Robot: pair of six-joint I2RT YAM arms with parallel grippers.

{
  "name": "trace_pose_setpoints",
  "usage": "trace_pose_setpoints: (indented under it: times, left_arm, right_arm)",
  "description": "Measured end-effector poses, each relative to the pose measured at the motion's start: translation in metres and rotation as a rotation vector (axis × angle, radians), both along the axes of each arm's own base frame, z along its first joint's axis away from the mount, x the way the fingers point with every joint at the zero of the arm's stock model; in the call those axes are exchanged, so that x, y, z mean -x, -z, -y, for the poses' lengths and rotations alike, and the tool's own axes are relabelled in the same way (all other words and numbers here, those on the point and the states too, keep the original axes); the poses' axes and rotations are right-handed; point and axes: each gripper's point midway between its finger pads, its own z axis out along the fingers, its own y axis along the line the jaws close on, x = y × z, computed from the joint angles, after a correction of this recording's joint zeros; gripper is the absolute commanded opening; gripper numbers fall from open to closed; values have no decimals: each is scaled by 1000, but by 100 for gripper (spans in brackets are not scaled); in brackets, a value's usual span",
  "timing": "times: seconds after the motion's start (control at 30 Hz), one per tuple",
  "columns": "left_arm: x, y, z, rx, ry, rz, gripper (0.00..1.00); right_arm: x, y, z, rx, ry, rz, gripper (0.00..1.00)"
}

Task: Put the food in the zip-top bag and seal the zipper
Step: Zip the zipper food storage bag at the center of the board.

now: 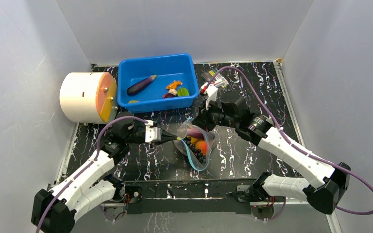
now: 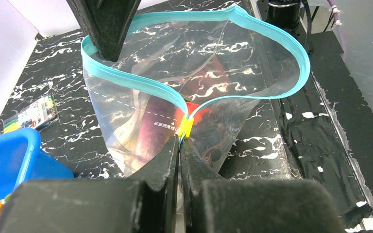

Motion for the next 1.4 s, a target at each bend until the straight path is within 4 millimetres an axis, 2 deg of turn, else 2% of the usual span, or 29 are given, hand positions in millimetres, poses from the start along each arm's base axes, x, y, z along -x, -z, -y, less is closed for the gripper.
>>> trace_pose_setpoints:
  times: [0.1,0.3,0.4,0.5,0.8,1.0,1.13,1.4]
  left_arm:
    - [0,0,0,0,0,-2,0]
    - [-1,-2,-1,2,-17,-13,0]
    - [-1,-2,-1,3,-28,-27,0]
    - [-2,-3,-2,-3,-46,-52,0]
    - [-12,-14,-3,11,-135,-148,0]
    - [-18,-30,-2,34,-185,-225,0]
    - [-22,-32,1,30,-205,-296,0]
    - [-23,-38,4,30,-210,-362,0]
  right_arm:
    - [0,0,0,-3,4,-4,3]
    - [-2,0,2,0,25,-3,27]
    - [-1,-3,7,2,42,3,35]
    - [0,-10,12,1,53,15,39]
    - [12,-42,14,-53,-4,99,40]
    - [24,-48,-9,-73,-180,185,41]
    - [44,-31,-39,-15,-328,240,40]
    - [45,-10,-53,62,-396,294,38]
